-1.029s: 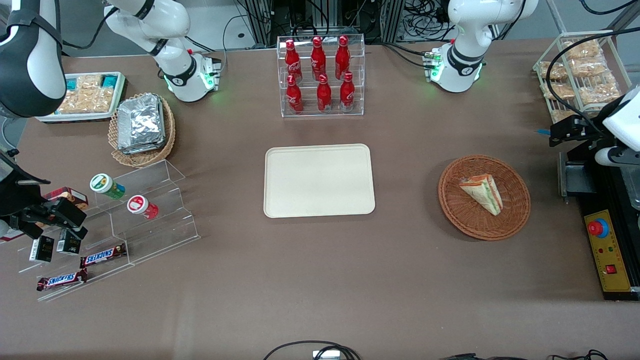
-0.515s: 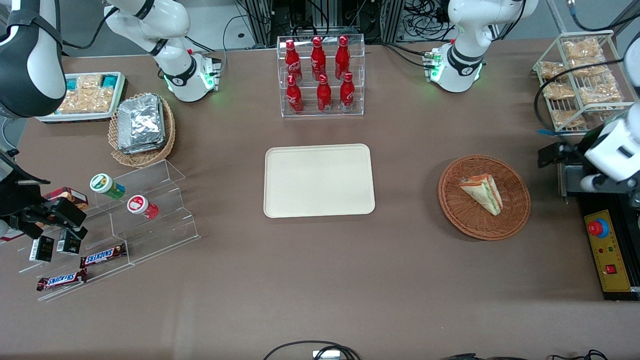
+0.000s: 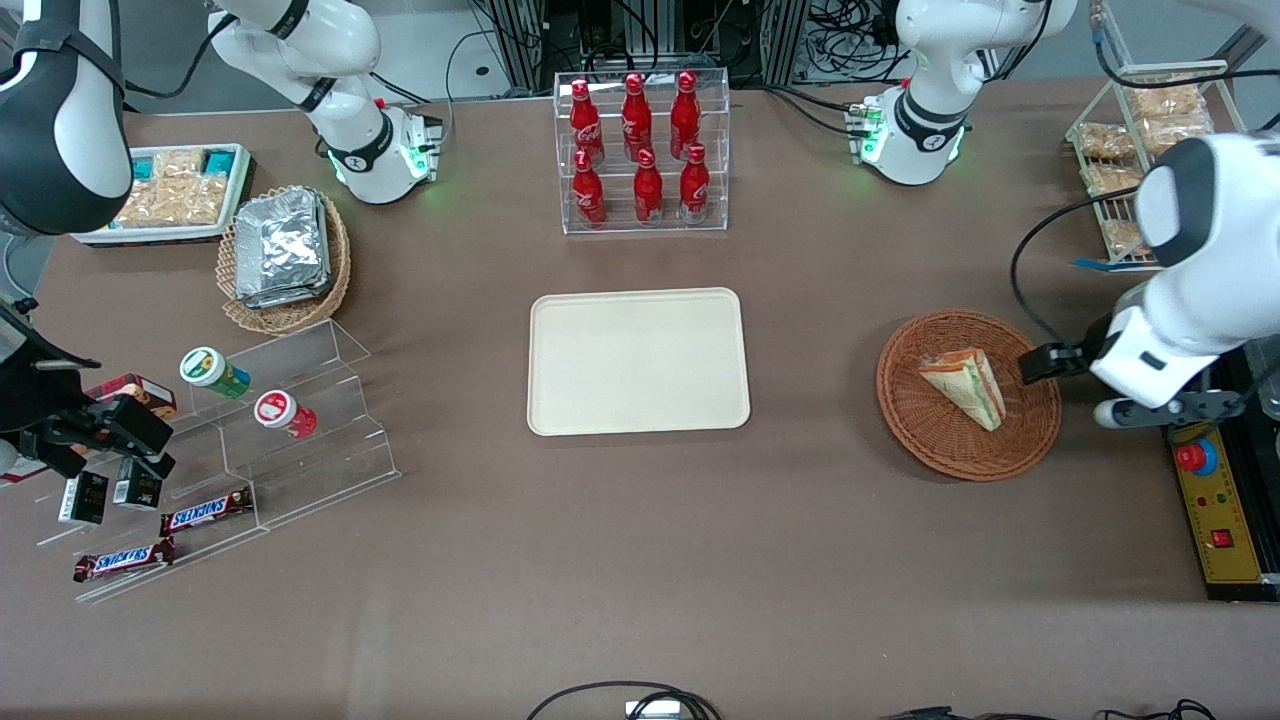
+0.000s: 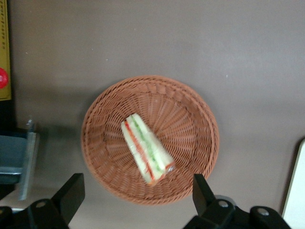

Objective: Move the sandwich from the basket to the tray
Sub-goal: 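Move the left gripper down over the wrapped sandwich in the wicker basket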

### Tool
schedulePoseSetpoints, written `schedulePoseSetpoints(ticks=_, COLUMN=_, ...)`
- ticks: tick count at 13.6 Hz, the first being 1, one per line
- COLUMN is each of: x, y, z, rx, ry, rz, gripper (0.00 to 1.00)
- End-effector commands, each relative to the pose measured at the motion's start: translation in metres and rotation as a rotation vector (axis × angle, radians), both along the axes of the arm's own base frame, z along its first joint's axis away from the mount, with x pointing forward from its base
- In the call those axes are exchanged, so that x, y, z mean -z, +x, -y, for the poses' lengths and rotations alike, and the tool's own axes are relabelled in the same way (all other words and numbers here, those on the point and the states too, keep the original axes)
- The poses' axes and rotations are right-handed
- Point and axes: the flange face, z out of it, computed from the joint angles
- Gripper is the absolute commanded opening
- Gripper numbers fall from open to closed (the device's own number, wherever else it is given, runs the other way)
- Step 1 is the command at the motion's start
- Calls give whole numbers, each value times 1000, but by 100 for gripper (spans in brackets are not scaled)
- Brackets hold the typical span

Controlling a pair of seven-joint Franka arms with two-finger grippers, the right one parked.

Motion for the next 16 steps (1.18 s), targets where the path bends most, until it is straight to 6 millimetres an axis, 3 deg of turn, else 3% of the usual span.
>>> schedulePoseSetpoints(ticks=1, x=33, y=-22, z=8, rx=-93, ry=17, rz=43, gripper=100)
schedulePoseSetpoints(ticks=7, x=112, y=-48, z=6, rx=-230, ry=12, rz=48, gripper=100)
schedulePoseSetpoints(ticks=16, x=171, y=-61, z=6, rx=-339, ry=16, rz=7, gripper=100)
